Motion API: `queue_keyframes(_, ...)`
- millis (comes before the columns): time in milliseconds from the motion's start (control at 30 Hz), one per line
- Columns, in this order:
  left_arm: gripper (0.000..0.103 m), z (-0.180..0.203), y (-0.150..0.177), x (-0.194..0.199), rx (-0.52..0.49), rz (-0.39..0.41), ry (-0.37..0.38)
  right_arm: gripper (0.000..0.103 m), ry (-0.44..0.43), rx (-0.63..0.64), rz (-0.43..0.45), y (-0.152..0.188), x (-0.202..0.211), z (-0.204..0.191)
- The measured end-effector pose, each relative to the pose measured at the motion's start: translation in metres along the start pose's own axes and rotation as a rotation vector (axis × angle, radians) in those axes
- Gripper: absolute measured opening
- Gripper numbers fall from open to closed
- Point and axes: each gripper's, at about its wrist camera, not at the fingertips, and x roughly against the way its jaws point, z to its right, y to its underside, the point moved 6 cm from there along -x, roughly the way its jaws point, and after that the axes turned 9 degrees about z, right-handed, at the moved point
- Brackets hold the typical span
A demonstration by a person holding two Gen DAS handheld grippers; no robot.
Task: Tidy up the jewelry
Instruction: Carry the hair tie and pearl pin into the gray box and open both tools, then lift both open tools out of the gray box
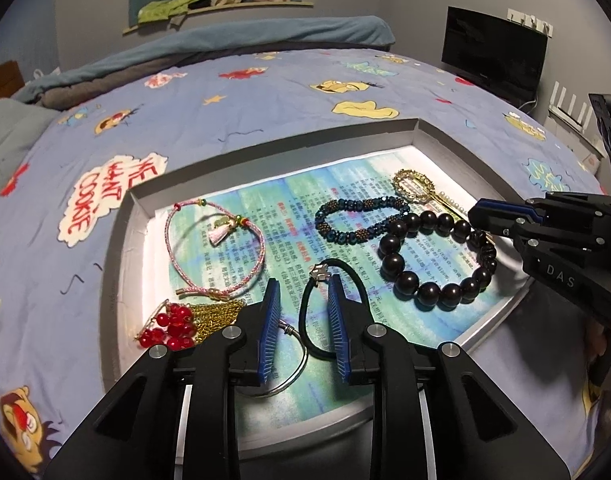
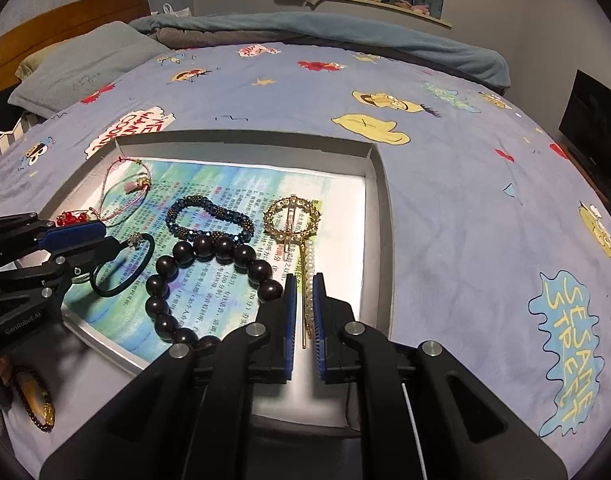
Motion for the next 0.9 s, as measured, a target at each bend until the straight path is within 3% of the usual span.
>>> queue_keyframes(100,0.029,0.001,-0.001,0.006,-0.013,0.012,-0.006,0.018,0.01,0.022,0.027,-0.001,0.007,-0.003)
queue_keyframes(300,0.035,-0.001,-0.005,0.021,-0.006,0.04,-0.017,0.021,-0.002,0.018,0.062,-0.004,0.024,-0.006)
queue_keyframes(433,0.038,-0.003,-0.006,0.034,-0.006,0.057,-0.03,0.041,-0.008,-0.003,0.098,-0.008,0.037,-0.005)
queue_keyframes(600,0.062,-0.009,-0.006,0.051,0.0,0.088,-0.076,0.059,-0.008,-0.025,0.119,-0.009,0.051,-0.005)
queue_keyframes(700,0.065,-0.012,-0.004,0.06,0.01,0.094,-0.088,0.065,-0.002,-0.038,0.123,-0.006,0.059,-0.003)
queue_keyframes(833,0.068,-0.014,0.0,0.068,0.014,0.094,-0.096,0.083,0.003,-0.067,0.13,-0.002,0.068,-0.002)
queue_keyframes(900,0.071,-0.013,0.001,0.073,0.007,0.102,-0.111,0.086,-0.002,-0.08,0.134,0.001,0.072,-0.002)
